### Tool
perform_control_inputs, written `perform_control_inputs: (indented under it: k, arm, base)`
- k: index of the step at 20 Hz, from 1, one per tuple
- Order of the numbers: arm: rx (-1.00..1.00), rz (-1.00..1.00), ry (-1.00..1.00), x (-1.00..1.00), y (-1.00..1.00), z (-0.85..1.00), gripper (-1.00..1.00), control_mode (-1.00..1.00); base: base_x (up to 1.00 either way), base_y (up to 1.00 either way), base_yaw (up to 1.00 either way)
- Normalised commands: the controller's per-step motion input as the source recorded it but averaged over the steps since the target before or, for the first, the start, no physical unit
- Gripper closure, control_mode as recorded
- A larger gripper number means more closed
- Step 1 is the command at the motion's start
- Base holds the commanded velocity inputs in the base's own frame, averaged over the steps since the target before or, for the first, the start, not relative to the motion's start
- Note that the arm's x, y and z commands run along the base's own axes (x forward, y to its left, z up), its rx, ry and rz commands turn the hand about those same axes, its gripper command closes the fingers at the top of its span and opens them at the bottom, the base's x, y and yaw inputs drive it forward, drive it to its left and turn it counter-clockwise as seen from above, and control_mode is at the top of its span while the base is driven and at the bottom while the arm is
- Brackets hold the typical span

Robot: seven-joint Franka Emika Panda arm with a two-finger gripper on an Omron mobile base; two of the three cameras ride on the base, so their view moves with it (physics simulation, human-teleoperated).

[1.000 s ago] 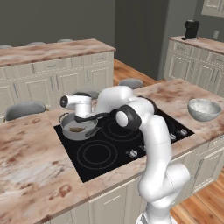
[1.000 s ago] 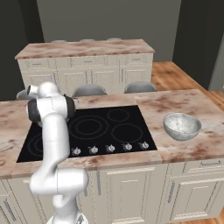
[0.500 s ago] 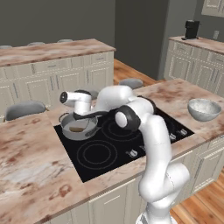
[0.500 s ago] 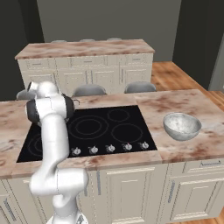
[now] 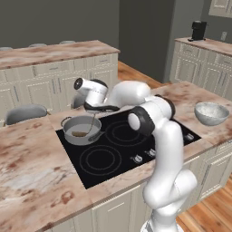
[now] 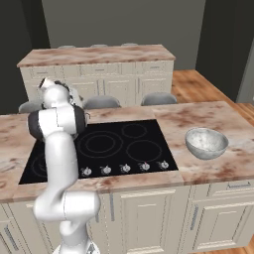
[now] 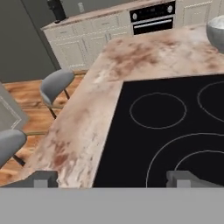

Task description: Open the cabinet and move the ladle to the pot. Then close the cabinet.

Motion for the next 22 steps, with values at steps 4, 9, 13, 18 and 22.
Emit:
perform_control_inputs:
  k: [4, 9, 13, 18, 22]
  arm:
    - [0.00, -0.05, -0.02, -0.11, -0.62, 0.71, -1.00, -1.00]
    - [0.07, -0.09, -0.23, -0.69, -0.27, 0.18, -1.00, -1.00]
    - [0.04, -0.29, -0.36, -0.61, 0.00, 0.02, -1.00, -1.00]
    - [0.08, -0.29, -0.24, -0.52, -0.01, 0.00, -1.00, -1.00]
    - [0.09, -0.26, -0.22, -0.54, 0.00, 0.01, -1.00, -1.00]
  base:
    - [0.00, 0.00, 0.00]
    - [0.00, 0.00, 0.00]
    - [0.00, 0.00, 0.00]
    - [0.00, 0.00, 0.00]
    - [0.00, 0.00, 0.00]
